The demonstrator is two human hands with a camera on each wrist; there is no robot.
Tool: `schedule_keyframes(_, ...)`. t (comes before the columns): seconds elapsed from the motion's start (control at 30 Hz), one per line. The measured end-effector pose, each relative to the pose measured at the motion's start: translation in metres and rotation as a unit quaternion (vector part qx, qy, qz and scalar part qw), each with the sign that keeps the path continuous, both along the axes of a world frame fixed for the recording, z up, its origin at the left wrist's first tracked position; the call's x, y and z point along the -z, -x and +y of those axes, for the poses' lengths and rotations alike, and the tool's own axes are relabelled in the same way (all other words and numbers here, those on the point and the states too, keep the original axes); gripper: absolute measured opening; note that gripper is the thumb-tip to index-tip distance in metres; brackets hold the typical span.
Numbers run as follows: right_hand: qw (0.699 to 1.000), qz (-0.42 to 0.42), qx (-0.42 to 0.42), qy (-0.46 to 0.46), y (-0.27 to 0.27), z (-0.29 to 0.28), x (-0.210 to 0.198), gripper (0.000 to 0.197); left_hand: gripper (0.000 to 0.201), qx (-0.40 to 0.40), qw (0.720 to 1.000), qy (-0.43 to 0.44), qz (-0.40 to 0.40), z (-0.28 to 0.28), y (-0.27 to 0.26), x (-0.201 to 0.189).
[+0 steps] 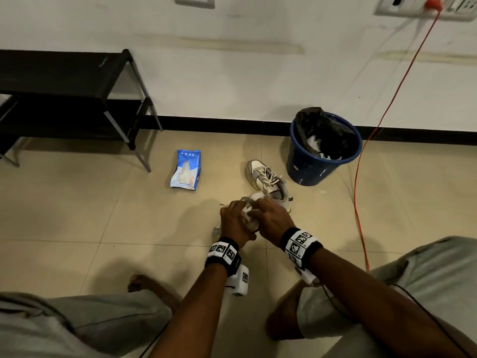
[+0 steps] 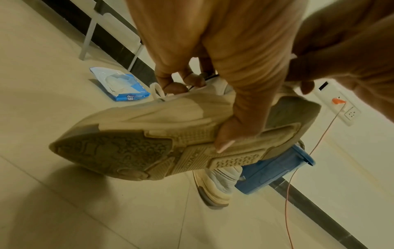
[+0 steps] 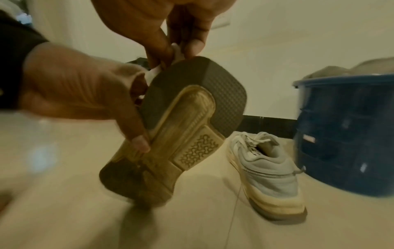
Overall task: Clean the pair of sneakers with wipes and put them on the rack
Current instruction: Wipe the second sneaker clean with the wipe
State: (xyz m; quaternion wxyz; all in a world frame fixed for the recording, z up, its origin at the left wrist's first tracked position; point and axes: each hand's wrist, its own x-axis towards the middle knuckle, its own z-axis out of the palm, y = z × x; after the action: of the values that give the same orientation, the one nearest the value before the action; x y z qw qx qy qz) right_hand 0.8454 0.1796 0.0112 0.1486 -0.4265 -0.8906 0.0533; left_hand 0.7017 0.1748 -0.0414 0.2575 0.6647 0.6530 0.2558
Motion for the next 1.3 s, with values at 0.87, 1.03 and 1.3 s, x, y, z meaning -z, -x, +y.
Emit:
schedule_keyframes(0.87,0.979,0.119,0.167,-0.003,0.004,-0.026,0.014,0.023,0.104,-0.021,0.997,0.042,-0.060,0.011,0.013,0.005)
schedule_keyframes(1.03,0.993,0.090,0.074,-0.017,0.015,-0.028,0.016,0.012,0.100,-0.024,0.996,0.037,-0.077,0.012,0.018,0.000)
schedule_keyframes(1.3,0.989,0.103,0.098,-0.034,0.018,-0.031,0.011,0.012,0.100,-0.023,0.994,0.066,-0.083,0.016,0.022,0.000)
